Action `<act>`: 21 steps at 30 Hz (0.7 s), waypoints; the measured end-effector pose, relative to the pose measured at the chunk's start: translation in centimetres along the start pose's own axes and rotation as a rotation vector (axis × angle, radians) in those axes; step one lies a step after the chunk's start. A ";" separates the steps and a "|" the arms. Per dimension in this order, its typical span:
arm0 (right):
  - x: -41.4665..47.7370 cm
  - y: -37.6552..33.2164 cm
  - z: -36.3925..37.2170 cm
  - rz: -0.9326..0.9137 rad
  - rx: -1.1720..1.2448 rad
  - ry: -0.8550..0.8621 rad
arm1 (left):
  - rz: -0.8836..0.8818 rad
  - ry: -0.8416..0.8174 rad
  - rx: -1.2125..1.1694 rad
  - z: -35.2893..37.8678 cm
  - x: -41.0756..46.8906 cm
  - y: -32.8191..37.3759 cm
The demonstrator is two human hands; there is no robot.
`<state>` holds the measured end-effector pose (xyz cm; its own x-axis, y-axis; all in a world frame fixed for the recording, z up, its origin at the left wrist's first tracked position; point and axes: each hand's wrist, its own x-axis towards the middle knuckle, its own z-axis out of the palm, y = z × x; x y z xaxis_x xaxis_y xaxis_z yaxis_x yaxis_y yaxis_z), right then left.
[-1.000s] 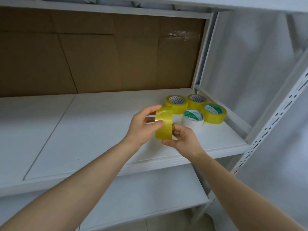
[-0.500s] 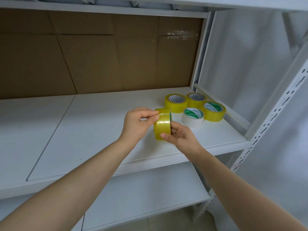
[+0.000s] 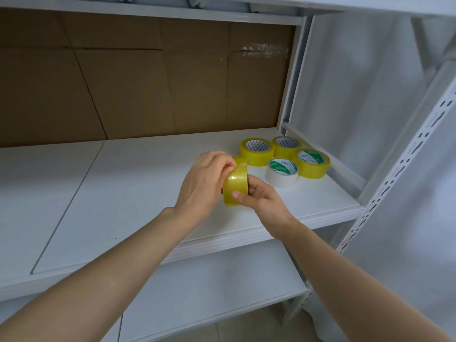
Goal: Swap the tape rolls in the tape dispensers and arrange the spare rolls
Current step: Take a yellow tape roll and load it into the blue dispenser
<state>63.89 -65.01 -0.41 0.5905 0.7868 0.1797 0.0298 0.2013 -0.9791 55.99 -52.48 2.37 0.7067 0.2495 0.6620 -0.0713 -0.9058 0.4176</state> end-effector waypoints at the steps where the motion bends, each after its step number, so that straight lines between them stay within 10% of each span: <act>1: 0.1 -0.1 0.0 0.002 0.004 -0.005 | 0.016 -0.002 -0.011 -0.1 0.1 -0.2; 11: 0.9 -0.3 0.5 0.053 0.045 0.022 | -0.423 0.069 -0.341 0.7 1.5 -0.8; 21: 2.3 -0.1 3.2 0.140 0.061 0.037 | -0.468 0.157 -0.275 -1.3 0.9 -2.1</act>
<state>62.71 -61.34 0.41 0.6149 0.7877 0.0371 -0.1033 0.1272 -0.9865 55.86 -49.94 2.89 0.5951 0.6705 0.4430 0.0292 -0.5689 0.8219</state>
